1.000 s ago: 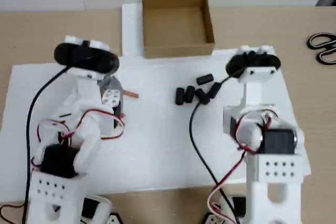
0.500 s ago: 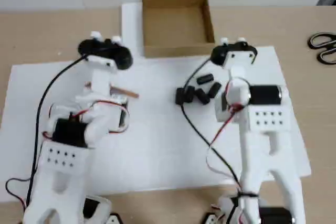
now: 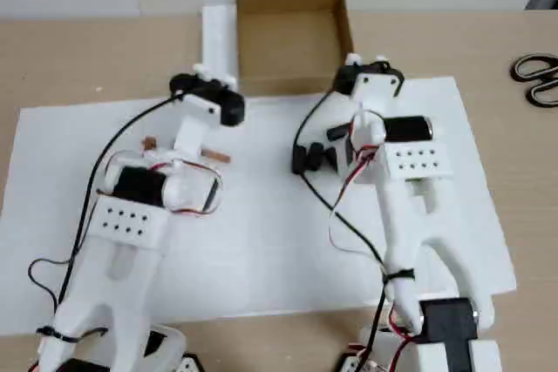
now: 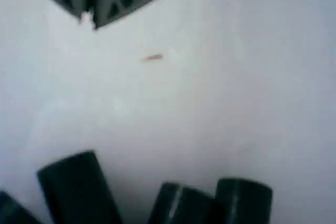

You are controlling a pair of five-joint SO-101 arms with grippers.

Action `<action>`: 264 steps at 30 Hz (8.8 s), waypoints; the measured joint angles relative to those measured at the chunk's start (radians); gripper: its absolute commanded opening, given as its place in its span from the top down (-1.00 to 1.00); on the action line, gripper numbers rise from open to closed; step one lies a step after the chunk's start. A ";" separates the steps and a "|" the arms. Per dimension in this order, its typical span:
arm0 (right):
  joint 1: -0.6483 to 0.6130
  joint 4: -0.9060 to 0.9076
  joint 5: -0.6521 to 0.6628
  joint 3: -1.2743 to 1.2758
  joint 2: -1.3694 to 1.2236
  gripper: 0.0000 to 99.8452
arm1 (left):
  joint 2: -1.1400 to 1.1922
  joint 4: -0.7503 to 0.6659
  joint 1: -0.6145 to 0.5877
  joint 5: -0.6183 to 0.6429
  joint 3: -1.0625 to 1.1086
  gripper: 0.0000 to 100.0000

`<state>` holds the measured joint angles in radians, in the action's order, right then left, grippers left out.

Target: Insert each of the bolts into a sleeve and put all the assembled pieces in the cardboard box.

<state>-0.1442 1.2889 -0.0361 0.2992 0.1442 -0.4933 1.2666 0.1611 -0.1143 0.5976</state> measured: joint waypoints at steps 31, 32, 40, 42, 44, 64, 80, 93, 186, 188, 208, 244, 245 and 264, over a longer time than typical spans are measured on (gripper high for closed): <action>0.074 -0.110 -0.319 -0.416 -0.465 0.69 | 0.031 -0.020 -0.061 -0.025 0.003 0.88; 0.074 -0.100 -0.322 -0.433 -0.477 0.69 | 0.031 -0.020 -0.061 -0.025 0.006 0.88; 0.043 -0.083 -0.328 -0.460 -0.506 0.69 | 0.031 -0.032 -0.061 -0.025 0.017 0.88; 0.034 -0.083 -0.328 -0.460 -0.506 0.69 | 0.031 -0.032 -0.061 -0.021 0.017 0.88; 0.034 -0.083 -0.328 -0.460 -0.512 0.69 | 0.031 -0.032 -0.061 -0.025 0.017 0.88; 0.034 -0.089 -0.348 -0.589 -0.684 0.74 | 0.031 -0.032 -0.061 -0.025 0.017 0.88; 0.055 -0.097 -0.351 -0.611 -0.761 0.74 | 0.031 -0.066 -0.061 -0.023 0.077 0.88; 0.055 -0.100 -0.345 -0.611 -0.763 0.75 | 0.031 -0.118 -0.061 -0.025 0.114 0.88; -0.015 0.110 -0.169 -0.643 -0.620 0.99 | 0.031 -0.124 -0.061 -0.025 0.114 0.88; -0.029 0.138 -0.169 -0.643 -0.600 0.99 | 0.031 -0.124 -0.061 -0.025 0.114 0.88; -0.115 0.288 -0.169 -0.643 -0.308 0.99 | 0.031 -0.072 -0.061 -0.020 -0.083 0.99; -0.015 0.287 -0.127 -0.324 0.144 0.99 | 0.035 -0.178 -0.196 0.245 -0.239 0.81; -0.015 0.275 -0.127 -0.285 0.172 0.99 | 0.035 -0.192 -0.196 0.245 -0.218 0.79; -0.015 0.078 -0.058 0.147 0.500 0.99 | 0.245 -0.325 -0.342 0.011 -0.078 0.78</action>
<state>-0.1596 1.3671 -0.0944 0.4465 0.6444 -0.2478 0.9413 -0.1811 -0.1036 0.5194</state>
